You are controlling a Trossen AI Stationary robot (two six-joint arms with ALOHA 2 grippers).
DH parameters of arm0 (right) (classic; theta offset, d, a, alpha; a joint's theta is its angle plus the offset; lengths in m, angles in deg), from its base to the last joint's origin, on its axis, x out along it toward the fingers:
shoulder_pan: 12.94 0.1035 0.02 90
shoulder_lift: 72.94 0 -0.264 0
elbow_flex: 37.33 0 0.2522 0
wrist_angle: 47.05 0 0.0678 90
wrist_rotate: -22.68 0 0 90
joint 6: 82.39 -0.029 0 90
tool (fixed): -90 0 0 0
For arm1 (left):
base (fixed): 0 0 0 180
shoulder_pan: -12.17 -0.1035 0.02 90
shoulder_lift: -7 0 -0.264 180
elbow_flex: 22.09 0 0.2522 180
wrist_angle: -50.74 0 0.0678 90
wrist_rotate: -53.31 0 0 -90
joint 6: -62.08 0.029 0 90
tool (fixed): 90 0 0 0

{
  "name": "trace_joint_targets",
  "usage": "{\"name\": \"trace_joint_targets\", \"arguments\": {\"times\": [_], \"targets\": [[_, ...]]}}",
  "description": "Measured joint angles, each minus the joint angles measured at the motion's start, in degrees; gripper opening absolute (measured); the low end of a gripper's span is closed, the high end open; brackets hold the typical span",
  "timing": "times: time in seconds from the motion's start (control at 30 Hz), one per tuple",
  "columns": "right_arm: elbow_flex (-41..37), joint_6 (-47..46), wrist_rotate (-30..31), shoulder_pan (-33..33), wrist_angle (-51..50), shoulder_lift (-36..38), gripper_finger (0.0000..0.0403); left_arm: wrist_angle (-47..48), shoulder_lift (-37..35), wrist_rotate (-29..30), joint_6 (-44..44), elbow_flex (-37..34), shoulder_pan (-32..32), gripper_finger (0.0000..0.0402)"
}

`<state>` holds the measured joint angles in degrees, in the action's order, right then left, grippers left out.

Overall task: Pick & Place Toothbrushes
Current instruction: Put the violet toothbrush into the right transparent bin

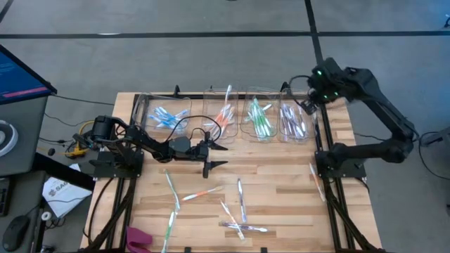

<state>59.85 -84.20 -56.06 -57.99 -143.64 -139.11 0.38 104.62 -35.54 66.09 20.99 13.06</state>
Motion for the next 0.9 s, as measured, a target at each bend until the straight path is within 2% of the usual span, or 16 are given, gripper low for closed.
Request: {"name": "trace_joint_targets", "arguments": {"times": [0.23,0.37,0.6,0.9], "targets": [[-0.02,1.32,-3.25,-3.47,0.91,-9.47,0.0005,-0.13,0.00,0.04,0.09,0.00,0.00,0.0237],[-0.03,-0.65,-7.07,-3.67,0.68,-14.04,0.0005,-0.17,0.00,0.07,0.17,-0.08,0.00,0.0237],[-0.27,-2.28,-7.34,-3.99,0.04,-20.63,0.0008,-0.15,0.00,0.07,0.20,-0.09,-0.02,0.0237],[-1.49,-3.93,-6.60,-3.94,-1.12,-25.76,0.0036,-0.15,0.00,0.09,0.15,-0.09,-0.02,0.0237]]}}
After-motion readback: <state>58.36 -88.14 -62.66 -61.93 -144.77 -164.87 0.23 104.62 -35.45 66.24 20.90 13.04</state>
